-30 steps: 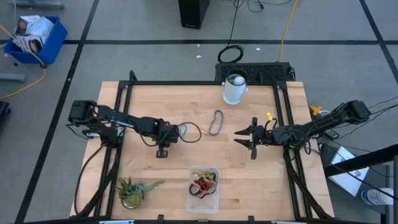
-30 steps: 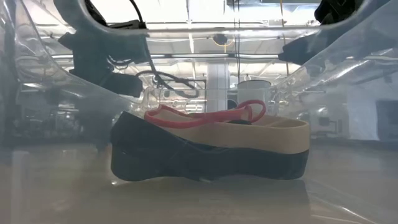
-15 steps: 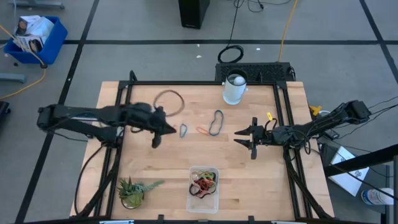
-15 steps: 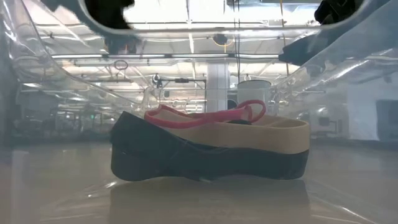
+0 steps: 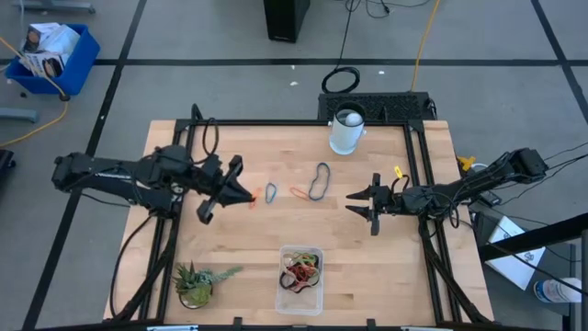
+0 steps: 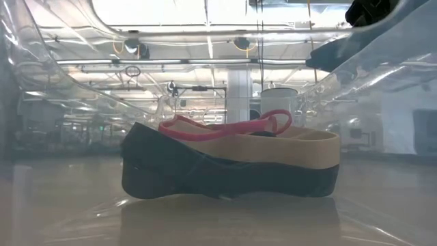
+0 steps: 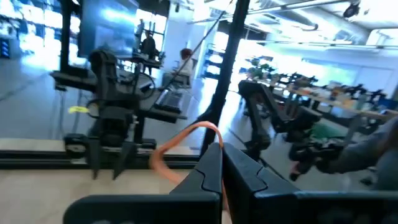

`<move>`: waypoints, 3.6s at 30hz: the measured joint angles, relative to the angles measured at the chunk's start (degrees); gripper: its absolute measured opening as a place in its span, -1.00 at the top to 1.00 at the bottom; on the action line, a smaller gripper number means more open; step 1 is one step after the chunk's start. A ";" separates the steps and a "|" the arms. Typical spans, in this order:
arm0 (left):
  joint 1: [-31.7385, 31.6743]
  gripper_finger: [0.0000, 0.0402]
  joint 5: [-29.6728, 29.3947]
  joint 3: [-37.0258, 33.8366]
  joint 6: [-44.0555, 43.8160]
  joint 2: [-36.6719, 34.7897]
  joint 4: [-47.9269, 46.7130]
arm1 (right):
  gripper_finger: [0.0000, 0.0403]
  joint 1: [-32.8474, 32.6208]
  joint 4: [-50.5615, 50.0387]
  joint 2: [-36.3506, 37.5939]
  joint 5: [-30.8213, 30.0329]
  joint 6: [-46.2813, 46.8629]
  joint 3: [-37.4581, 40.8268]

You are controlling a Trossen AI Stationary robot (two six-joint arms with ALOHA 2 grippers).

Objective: Pick and place rubber bands into bin
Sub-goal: Put the orange rubber band into the transparent bin, then put the blue rubber band into the transparent bin

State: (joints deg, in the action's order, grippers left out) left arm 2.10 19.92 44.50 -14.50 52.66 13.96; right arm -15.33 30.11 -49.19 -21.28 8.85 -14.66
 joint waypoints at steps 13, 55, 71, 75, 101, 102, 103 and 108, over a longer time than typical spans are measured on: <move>10.00 0.98 -6.39 30.77 9.48 17.16 -33.44 | 0.31 0.00 0.02 0.00 -0.13 -2.65 0.00; 18.66 0.88 -9.46 42.92 -9.79 64.39 -46.86 | 0.31 -0.02 -3.45 0.00 0.37 -2.48 0.00; 18.33 0.63 -9.49 42.92 -10.03 63.50 -46.55 | 0.31 -0.01 -3.47 0.00 0.42 -2.47 0.00; 18.33 0.39 -9.46 42.89 -9.81 62.88 -45.13 | 0.31 0.00 -3.45 0.00 0.42 -2.46 0.00; 9.81 0.09 -6.51 42.90 15.22 24.40 -48.33 | 0.31 -0.02 6.95 0.02 0.52 -2.46 0.00; 9.31 0.09 -6.54 42.88 16.29 22.68 -49.11 | 0.31 -0.02 6.99 0.02 0.52 -2.46 -0.01; 8.93 0.09 -6.56 42.71 17.01 20.98 -49.72 | 0.31 -0.02 7.08 0.02 0.51 -2.46 -0.01; 6.99 0.09 -8.70 37.49 17.58 11.16 -49.94 | 0.31 -0.02 8.43 0.02 0.46 -2.48 -0.02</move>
State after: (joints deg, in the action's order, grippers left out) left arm 9.08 11.22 81.99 3.08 63.83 -35.99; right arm -15.35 38.53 -49.17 -20.82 6.37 -14.67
